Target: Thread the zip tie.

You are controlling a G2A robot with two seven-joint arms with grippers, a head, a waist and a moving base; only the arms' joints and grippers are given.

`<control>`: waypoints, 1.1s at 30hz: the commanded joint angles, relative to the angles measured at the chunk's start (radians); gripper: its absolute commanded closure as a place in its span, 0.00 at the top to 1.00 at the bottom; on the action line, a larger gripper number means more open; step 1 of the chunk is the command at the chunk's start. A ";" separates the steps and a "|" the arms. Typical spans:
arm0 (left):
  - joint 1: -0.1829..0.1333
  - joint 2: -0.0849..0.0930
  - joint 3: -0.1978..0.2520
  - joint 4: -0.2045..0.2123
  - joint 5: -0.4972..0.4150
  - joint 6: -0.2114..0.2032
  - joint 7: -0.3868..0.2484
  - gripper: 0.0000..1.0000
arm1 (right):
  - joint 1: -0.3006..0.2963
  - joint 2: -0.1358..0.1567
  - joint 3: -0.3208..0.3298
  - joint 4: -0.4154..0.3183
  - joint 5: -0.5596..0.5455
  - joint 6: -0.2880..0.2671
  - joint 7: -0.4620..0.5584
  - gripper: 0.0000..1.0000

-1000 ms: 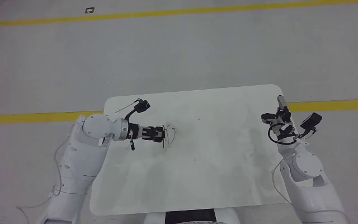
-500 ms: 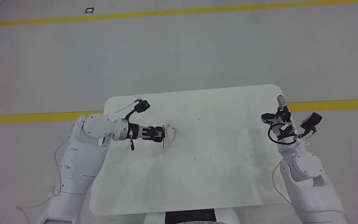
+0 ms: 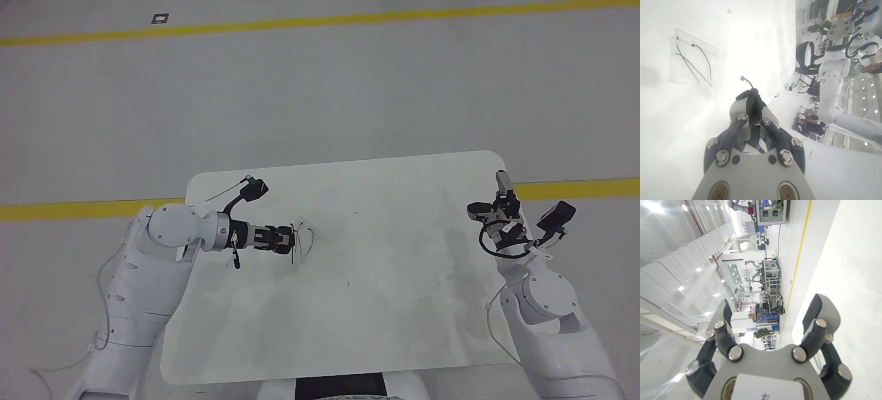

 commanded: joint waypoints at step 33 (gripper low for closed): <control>0.058 0.140 -0.002 0.124 -0.518 -0.289 -0.002 0.00 | 0.000 0.000 0.000 0.000 0.000 0.000 0.000 1.00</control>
